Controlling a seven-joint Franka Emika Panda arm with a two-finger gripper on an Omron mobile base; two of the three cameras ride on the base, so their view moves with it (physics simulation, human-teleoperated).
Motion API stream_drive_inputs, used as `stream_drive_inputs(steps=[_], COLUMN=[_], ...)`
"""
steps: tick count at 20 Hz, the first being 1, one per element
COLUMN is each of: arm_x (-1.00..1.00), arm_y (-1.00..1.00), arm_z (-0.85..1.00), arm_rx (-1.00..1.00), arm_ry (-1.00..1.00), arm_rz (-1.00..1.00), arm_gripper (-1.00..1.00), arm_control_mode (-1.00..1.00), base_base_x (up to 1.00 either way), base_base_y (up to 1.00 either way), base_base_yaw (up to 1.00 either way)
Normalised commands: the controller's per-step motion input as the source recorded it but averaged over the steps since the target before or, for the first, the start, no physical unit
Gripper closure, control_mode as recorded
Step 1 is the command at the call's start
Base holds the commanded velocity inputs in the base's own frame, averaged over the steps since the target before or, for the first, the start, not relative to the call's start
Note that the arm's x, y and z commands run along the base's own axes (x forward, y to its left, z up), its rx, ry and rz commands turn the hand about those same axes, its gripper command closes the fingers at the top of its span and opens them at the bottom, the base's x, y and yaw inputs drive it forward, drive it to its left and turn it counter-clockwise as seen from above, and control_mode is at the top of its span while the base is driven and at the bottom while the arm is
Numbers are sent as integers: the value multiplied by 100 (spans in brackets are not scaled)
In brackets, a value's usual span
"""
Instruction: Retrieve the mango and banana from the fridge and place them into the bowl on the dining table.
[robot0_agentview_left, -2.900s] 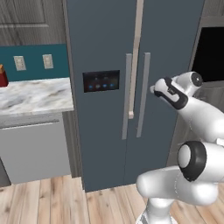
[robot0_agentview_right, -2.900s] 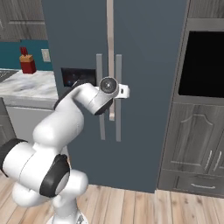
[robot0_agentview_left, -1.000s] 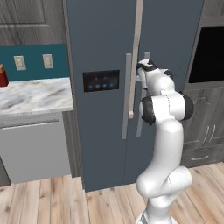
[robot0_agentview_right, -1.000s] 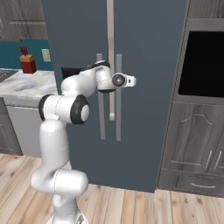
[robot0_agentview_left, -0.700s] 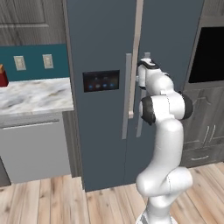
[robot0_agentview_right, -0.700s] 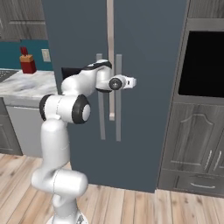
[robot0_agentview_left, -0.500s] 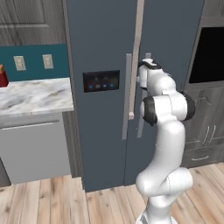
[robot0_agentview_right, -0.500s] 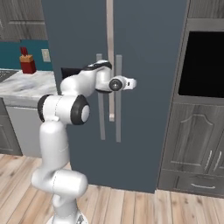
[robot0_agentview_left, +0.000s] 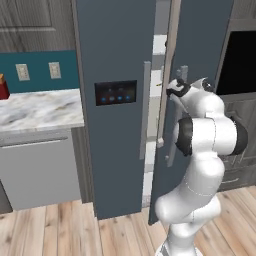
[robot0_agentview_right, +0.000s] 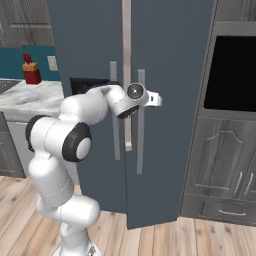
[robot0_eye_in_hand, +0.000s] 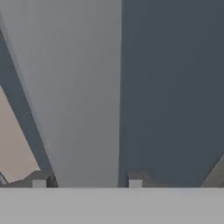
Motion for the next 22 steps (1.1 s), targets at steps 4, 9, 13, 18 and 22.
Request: stream_drive_inputs(steps=[4,9,13,18,22], arm_x=[-100,-100,-100,-100,-100], arm_y=[-100,-100,-100,-100,-88], arm_z=[42,20,2,4,34], arm_rx=[0,2,5,6,2], arm_ry=[26,16,5,5,10], arm_rz=[0,0,0,0,0], arm_gripper=[100,100,100,100,-100], arm_control_mode=[-100,-100,-100,-100,-100], base_base_x=[0,0,0,0,0], base_base_y=[0,0,0,0,0], base_base_yaw=[0,0,0,0,0])
